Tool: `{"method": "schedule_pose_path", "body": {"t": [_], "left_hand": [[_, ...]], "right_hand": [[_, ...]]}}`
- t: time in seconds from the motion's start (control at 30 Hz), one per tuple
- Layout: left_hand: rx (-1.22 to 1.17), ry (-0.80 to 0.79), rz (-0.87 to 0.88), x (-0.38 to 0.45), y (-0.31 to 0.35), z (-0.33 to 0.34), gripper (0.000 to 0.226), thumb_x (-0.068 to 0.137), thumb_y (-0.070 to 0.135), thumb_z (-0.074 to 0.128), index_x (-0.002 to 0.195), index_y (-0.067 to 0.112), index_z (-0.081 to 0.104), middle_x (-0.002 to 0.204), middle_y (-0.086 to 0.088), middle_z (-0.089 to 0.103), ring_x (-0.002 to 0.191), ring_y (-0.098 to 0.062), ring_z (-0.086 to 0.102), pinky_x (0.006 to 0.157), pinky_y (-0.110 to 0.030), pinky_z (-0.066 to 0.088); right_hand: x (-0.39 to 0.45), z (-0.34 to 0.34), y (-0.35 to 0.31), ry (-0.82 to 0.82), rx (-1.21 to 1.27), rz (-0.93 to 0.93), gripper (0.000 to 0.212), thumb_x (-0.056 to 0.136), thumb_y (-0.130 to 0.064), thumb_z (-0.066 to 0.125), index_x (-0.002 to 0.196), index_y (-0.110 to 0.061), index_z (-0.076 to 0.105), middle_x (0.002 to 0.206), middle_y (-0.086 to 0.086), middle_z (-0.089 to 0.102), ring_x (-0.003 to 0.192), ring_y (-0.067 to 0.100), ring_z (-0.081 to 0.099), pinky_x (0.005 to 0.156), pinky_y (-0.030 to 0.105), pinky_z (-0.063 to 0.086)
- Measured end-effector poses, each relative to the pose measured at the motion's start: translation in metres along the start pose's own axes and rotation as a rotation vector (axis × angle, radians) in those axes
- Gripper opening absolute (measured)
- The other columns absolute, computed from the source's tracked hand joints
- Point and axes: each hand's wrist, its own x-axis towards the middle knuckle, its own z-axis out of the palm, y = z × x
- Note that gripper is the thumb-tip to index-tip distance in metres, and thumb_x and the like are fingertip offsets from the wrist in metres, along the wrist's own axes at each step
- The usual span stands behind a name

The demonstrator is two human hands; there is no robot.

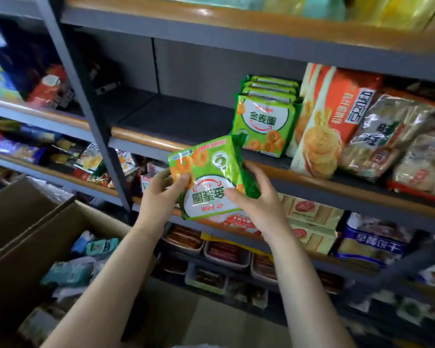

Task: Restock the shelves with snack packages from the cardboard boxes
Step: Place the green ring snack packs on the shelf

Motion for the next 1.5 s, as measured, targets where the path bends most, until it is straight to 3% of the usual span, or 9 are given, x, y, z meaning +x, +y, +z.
{"method": "schedule_pose_path", "body": {"t": [0.13, 0.27, 0.47, 0.6, 0.73, 0.87, 1.0, 1.2, 1.5], "left_hand": [[0.1, -0.152, 0.092, 0.012, 0.017, 0.015, 0.066, 0.086, 0.033, 0.079, 0.143, 0.026, 0.047, 0.131, 0.001, 0.063, 0.119, -0.009, 0.062, 0.087, -0.021, 0.051], [0.098, -0.494, 0.076, 0.015, 0.042, 0.037, 0.054, 0.085, 0.014, 0.078, 0.135, 0.019, 0.056, 0.114, 0.007, 0.074, 0.104, -0.008, 0.071, 0.081, -0.019, 0.055], [-0.131, -0.301, 0.026, 0.035, 0.055, 0.047, 0.05, 0.074, 0.029, 0.087, 0.116, 0.008, 0.068, 0.105, -0.007, 0.078, 0.095, -0.024, 0.075, 0.08, -0.038, 0.06], [-0.415, -0.13, -0.045, 0.058, 0.063, 0.037, 0.063, 0.082, 0.032, 0.081, 0.131, -0.001, 0.06, 0.114, -0.016, 0.074, 0.095, -0.029, 0.075, 0.071, -0.035, 0.06], [-0.471, -0.088, -0.033, 0.07, 0.067, 0.038, 0.072, 0.082, 0.035, 0.081, 0.137, -0.001, 0.053, 0.111, -0.013, 0.076, 0.093, -0.027, 0.076, 0.072, -0.036, 0.061], [-0.367, -0.253, -0.001, 0.068, 0.062, 0.046, 0.05, 0.083, 0.032, 0.08, 0.115, 0.0, 0.061, 0.109, -0.014, 0.075, 0.098, -0.029, 0.073, 0.088, -0.044, 0.059], [-0.107, -0.344, 0.168, 0.078, 0.069, 0.043, 0.014, 0.087, 0.015, 0.077, 0.099, 0.009, 0.073, 0.091, -0.003, 0.077, 0.084, -0.015, 0.073, 0.075, -0.024, 0.055], [0.313, -0.314, 0.537, 0.112, 0.076, 0.073, 0.024, 0.081, 0.012, 0.083, 0.094, 0.028, 0.073, 0.094, 0.014, 0.074, 0.095, -0.012, 0.069, 0.085, -0.017, 0.052], [0.434, -0.336, 0.467, 0.123, 0.049, 0.09, 0.032, 0.086, 0.032, 0.08, 0.112, 0.019, 0.065, 0.1, 0.016, 0.068, 0.093, 0.005, 0.062, 0.074, -0.009, 0.046]], "right_hand": [[-0.003, -0.034, -0.013, 0.143, 0.098, -0.026, 0.047, 0.078, -0.016, 0.084, 0.117, -0.033, 0.065, 0.112, -0.009, 0.073, 0.101, 0.008, 0.07, 0.08, 0.027, 0.056], [0.005, -0.038, -0.03, 0.161, 0.142, -0.039, 0.041, 0.08, -0.018, 0.082, 0.117, -0.024, 0.065, 0.113, -0.004, 0.074, 0.107, 0.017, 0.07, 0.088, 0.038, 0.056], [0.017, -0.035, -0.046, 0.179, 0.089, -0.028, 0.027, 0.088, -0.032, 0.072, 0.114, -0.031, 0.062, 0.098, -0.012, 0.074, 0.097, 0.004, 0.069, 0.077, 0.021, 0.054], [0.021, -0.032, -0.048, 0.222, 0.063, -0.013, 0.051, 0.085, -0.048, 0.065, 0.128, -0.024, 0.057, 0.104, -0.017, 0.07, 0.096, -0.008, 0.066, 0.088, 0.029, 0.052], [0.024, -0.011, -0.051, 0.115, 0.056, 0.051, 0.059, 0.075, -0.058, 0.065, 0.125, -0.029, 0.054, 0.113, -0.017, 0.068, 0.108, 0.004, 0.066, 0.099, 0.049, 0.053], [0.03, 0.001, -0.047, 0.242, -0.009, -0.036, 0.057, 0.086, -0.045, 0.073, 0.136, -0.034, 0.048, 0.127, -0.023, 0.062, 0.118, -0.003, 0.057, 0.103, 0.031, 0.046], [0.037, -0.021, -0.056, 0.405, -0.146, -0.153, 0.049, 0.085, -0.029, 0.077, 0.126, -0.036, 0.051, 0.117, -0.027, 0.061, 0.102, -0.018, 0.055, 0.085, 0.009, 0.044], [0.065, -0.045, -0.074, 0.632, -0.614, -0.279, 0.063, 0.082, -0.032, 0.079, 0.138, -0.021, 0.053, 0.137, -0.003, 0.056, 0.131, 0.018, 0.046, 0.113, 0.039, 0.037], [0.075, -0.049, -0.046, 0.559, -0.671, -0.228, 0.064, 0.089, -0.025, 0.074, 0.146, -0.021, 0.045, 0.143, -0.003, 0.055, 0.131, 0.017, 0.051, 0.108, 0.031, 0.042]]}}
